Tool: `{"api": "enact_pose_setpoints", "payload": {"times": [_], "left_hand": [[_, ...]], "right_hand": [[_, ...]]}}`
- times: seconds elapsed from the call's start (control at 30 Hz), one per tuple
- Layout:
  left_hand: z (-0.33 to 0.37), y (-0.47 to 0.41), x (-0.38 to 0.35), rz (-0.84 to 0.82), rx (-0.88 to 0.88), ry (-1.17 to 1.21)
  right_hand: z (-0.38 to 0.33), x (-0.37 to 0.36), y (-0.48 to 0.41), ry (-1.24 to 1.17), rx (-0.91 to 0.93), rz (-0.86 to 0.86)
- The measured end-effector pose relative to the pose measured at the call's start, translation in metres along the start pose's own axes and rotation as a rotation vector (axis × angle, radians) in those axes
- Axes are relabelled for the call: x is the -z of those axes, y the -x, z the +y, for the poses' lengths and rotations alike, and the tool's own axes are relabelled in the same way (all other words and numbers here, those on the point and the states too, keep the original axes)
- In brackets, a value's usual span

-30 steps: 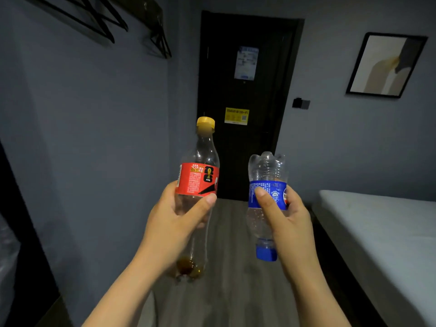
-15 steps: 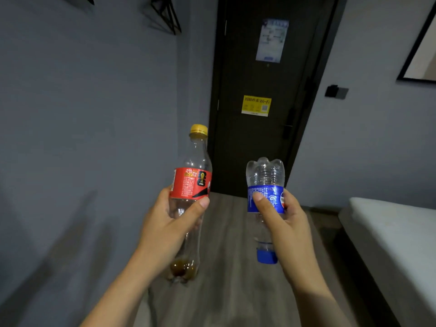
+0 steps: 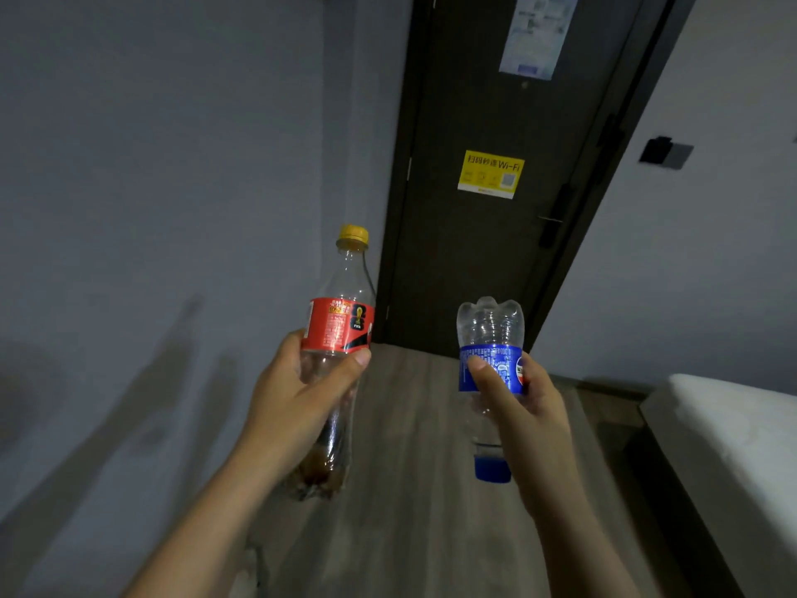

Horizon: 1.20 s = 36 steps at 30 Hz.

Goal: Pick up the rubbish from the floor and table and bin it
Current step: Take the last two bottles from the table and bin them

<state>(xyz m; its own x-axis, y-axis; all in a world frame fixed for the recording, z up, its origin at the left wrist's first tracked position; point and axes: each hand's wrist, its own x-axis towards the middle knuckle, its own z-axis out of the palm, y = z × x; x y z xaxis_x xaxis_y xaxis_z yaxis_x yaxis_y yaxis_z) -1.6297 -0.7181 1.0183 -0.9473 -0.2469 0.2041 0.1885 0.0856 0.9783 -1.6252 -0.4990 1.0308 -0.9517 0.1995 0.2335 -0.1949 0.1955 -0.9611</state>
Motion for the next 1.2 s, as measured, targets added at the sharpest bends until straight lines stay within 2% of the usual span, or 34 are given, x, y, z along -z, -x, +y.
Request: {"api": "enact_pose_setpoints", "payload": {"times": [0.27, 0.63, 0.97, 1.2], "left_hand": [[-0.037, -0.093, -0.051, -0.038, 0.076, -0.073], [-0.075, -0.219, -0.119, 0.193, 0.116, -0.181], [-0.143, -0.305, -0.08, 0.351, 0.262, -0.209], [-0.192, -0.38, -0.029, 0.413, 0.373, -0.19]], "right_hand": [[0.053, -0.011, -0.108, 0.022, -0.062, -0.031], [0.116, -0.038, -0.301, -0.058, -0.088, -0.263], [0.161, -0.14, -0.392, -0.057, -0.246, -0.484], [0.19, -0.245, -0.444, 0.099, -0.321, -0.545]]}}
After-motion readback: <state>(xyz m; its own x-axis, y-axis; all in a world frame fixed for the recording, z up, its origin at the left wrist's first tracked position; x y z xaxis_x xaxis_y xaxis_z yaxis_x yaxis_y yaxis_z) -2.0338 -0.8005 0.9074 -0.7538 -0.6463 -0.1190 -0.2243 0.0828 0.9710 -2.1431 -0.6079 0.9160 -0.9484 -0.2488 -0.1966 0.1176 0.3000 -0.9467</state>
